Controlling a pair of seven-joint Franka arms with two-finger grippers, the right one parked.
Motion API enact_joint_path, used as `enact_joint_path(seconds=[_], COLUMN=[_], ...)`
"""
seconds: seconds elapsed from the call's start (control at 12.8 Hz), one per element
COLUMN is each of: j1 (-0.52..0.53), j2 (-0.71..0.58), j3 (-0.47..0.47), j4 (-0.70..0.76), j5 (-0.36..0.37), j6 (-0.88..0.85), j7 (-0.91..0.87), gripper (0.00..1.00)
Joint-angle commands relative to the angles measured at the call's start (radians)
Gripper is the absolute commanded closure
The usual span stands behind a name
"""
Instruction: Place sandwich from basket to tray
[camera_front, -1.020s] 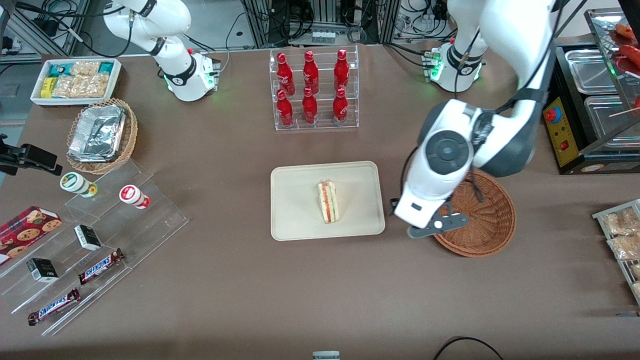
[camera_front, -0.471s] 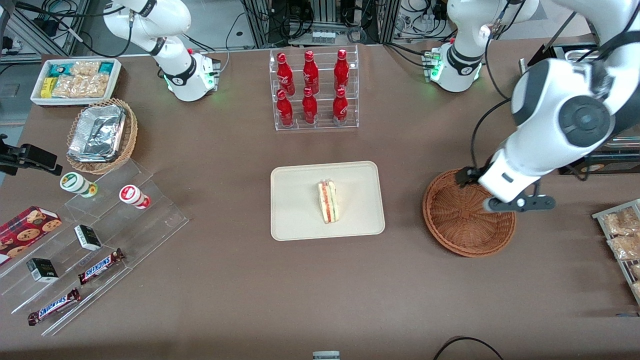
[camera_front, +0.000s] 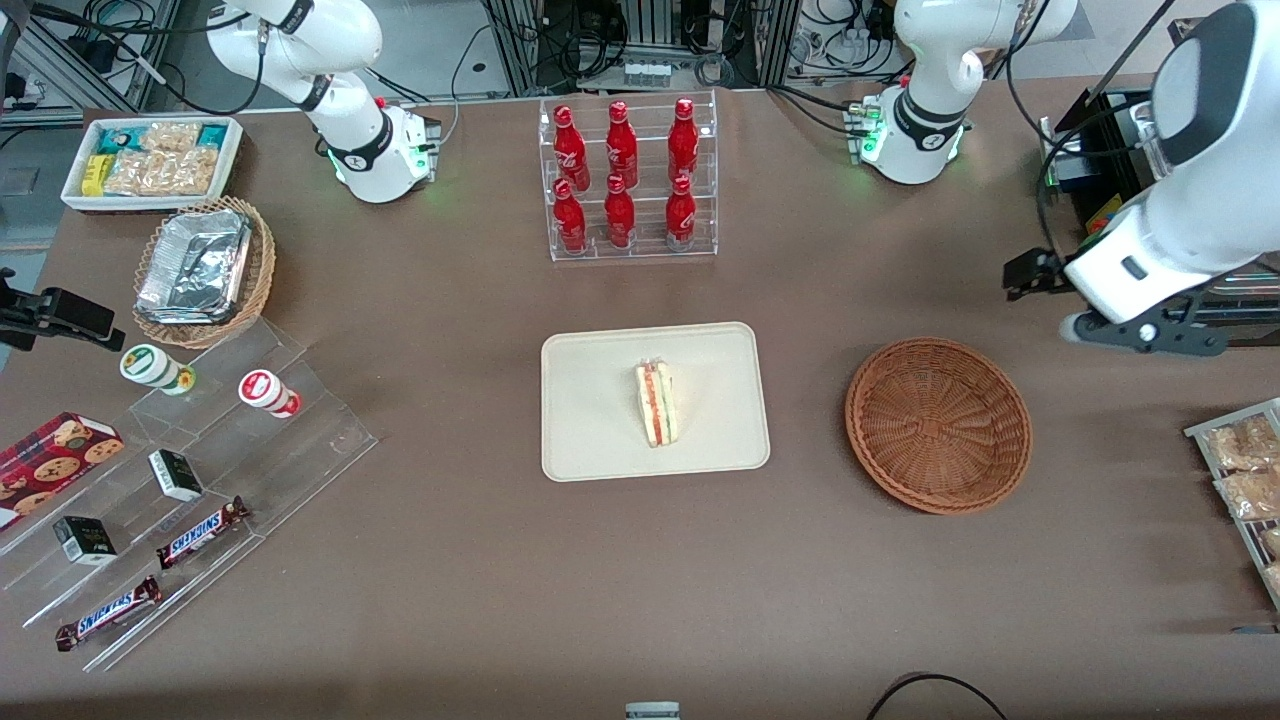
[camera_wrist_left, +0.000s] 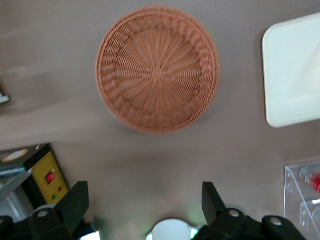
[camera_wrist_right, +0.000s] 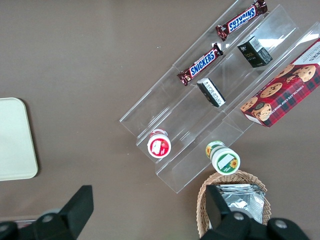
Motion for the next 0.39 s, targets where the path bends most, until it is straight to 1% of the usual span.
enact_joint_path(seconds=[0.0,0.31], j1=[0.001,0.001], j2=[-0.038,-0.068], j3=[0.038,0.078], j4=[0.030,0.029], j5=[-0.008,-0.005], j6=[-0.071,-0.102], j7=[0.077,0.098], gripper=[0.00,0.00])
